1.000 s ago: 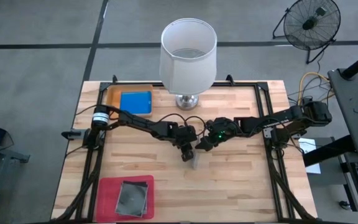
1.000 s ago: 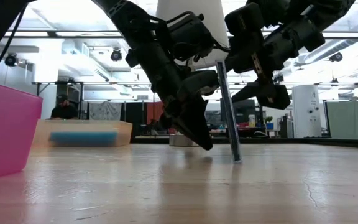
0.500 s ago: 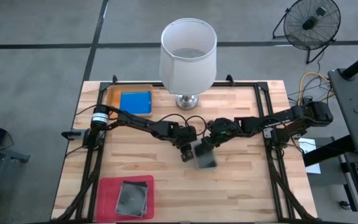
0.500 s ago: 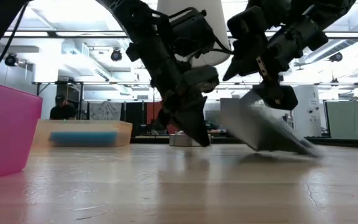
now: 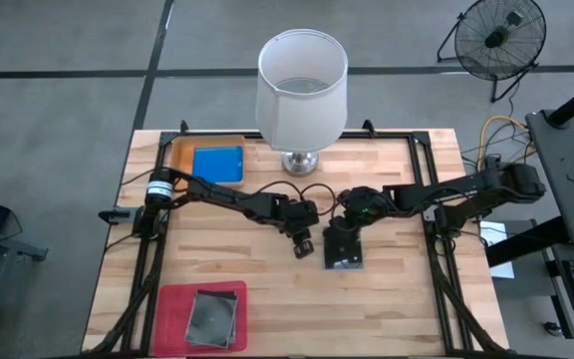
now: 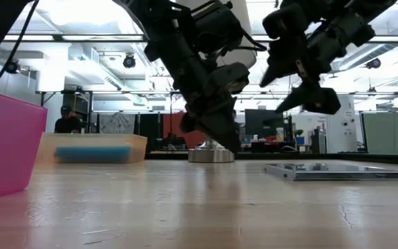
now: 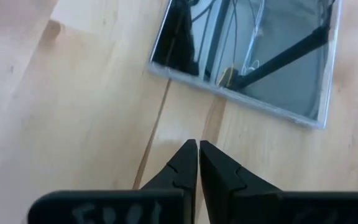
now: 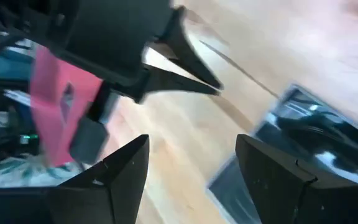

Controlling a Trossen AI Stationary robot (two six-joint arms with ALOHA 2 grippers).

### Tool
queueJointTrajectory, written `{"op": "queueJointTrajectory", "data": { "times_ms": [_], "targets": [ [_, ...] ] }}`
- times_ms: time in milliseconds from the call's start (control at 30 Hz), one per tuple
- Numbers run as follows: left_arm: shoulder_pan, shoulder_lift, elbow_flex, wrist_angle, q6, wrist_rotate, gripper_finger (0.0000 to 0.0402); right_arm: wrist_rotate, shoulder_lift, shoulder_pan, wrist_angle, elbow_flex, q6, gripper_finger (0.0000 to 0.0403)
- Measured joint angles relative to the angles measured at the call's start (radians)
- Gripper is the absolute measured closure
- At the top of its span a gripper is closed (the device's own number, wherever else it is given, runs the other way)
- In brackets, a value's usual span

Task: Pick & place jewel cases by type
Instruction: Put the black cd case into the pink bin

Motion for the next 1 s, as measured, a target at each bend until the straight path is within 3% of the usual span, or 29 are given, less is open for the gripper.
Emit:
{"op": "queueJointTrajectory", "data": {
  "times_ms": [667, 1000],
  "targets": [
    [-0.077, -0.001, -0.005, 0.078, -0.062, 0.004, 0.0402, 0.074, -0.095, 0.114, -0.388, -0.001, 0.006, 0.0177],
    [-0.079, -0.001, -0.054, 0.141, -0.084, 0.002, 0.0402, 0.077, -0.096, 0.143, -0.427, -0.026, 0.077, 0.0196]
  ]
}}
